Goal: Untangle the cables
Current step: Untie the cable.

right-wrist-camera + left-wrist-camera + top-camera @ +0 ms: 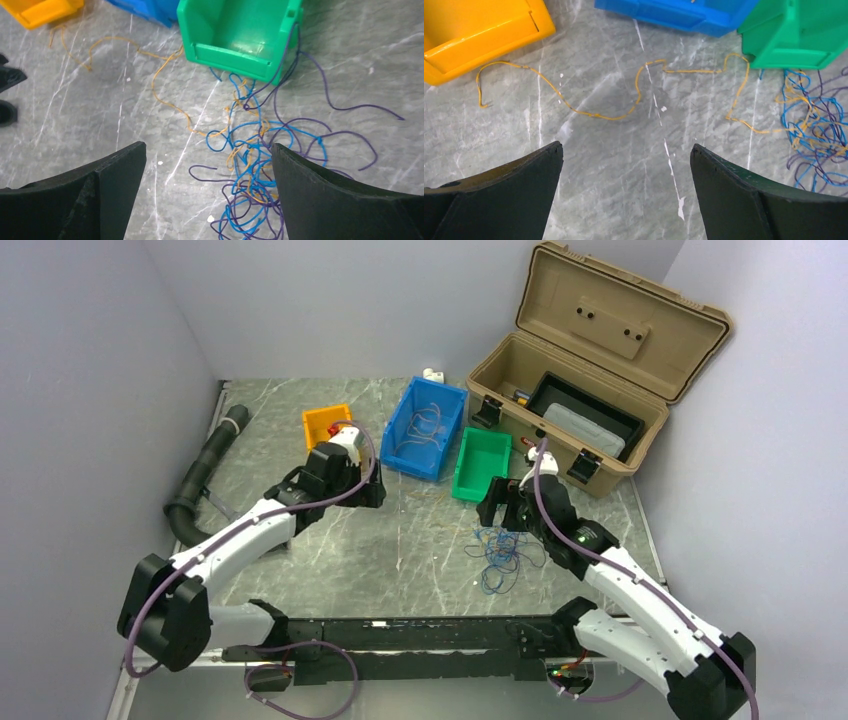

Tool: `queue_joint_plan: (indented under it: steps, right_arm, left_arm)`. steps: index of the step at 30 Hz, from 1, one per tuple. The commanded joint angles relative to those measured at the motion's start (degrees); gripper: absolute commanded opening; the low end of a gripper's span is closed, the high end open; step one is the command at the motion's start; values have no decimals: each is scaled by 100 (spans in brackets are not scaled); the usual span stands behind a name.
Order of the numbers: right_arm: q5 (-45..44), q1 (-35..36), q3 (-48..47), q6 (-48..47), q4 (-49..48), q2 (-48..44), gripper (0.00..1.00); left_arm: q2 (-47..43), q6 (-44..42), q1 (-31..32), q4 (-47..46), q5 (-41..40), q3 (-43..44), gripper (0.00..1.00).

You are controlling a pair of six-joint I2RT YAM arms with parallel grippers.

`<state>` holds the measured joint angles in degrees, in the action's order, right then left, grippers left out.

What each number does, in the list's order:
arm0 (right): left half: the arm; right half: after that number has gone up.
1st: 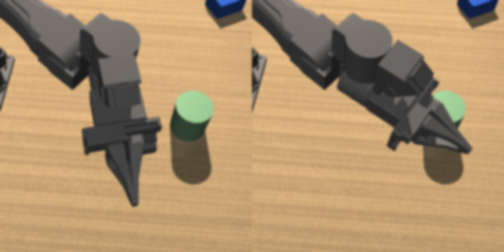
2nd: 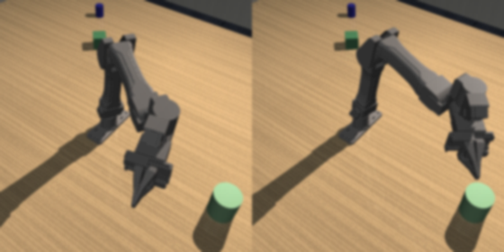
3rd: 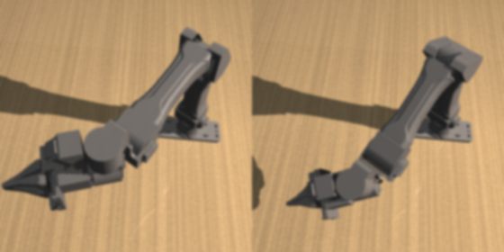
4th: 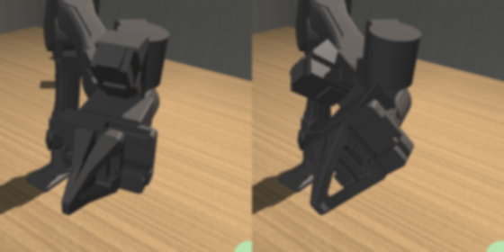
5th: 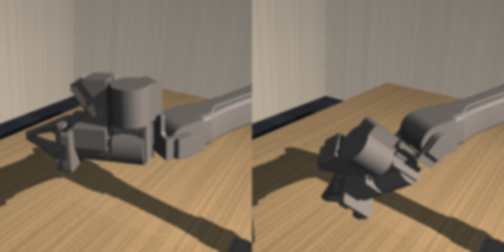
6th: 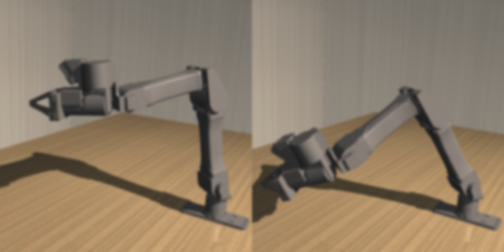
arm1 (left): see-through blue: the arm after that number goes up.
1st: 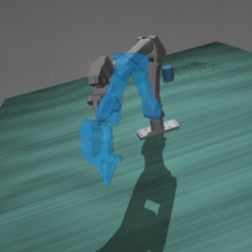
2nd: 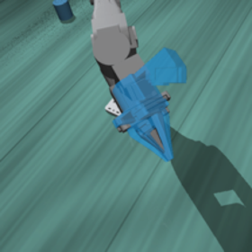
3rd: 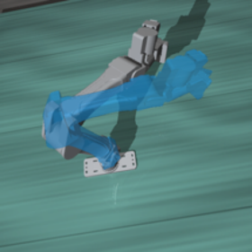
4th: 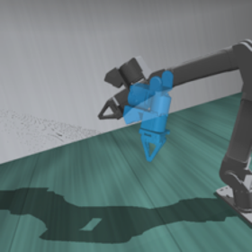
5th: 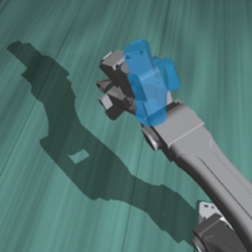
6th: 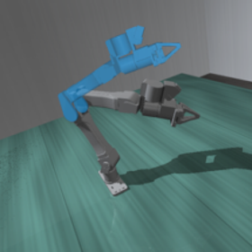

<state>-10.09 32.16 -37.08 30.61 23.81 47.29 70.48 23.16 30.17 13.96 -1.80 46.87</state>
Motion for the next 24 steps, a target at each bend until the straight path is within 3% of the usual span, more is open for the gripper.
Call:
queue_joint_plan:
  steps: [1,12,19,24]
  right_arm:
    - [563,-18,-37,-95,-518,289,96]
    - [664,-16,-111,-176,-671,536,96]
    - [675,-14,-190,-196,-685,585,96]
    - [659,-17,-188,-225,-667,526,96]
  left_arm:
    - [436,89,-121,-532,-31,119,99]
    - [2002,-370,81,-479,238,949,95]
    - [2657,-424,113,-451,521,1370,86]
    - [2874,-348,112,-563,1185,1425,88]
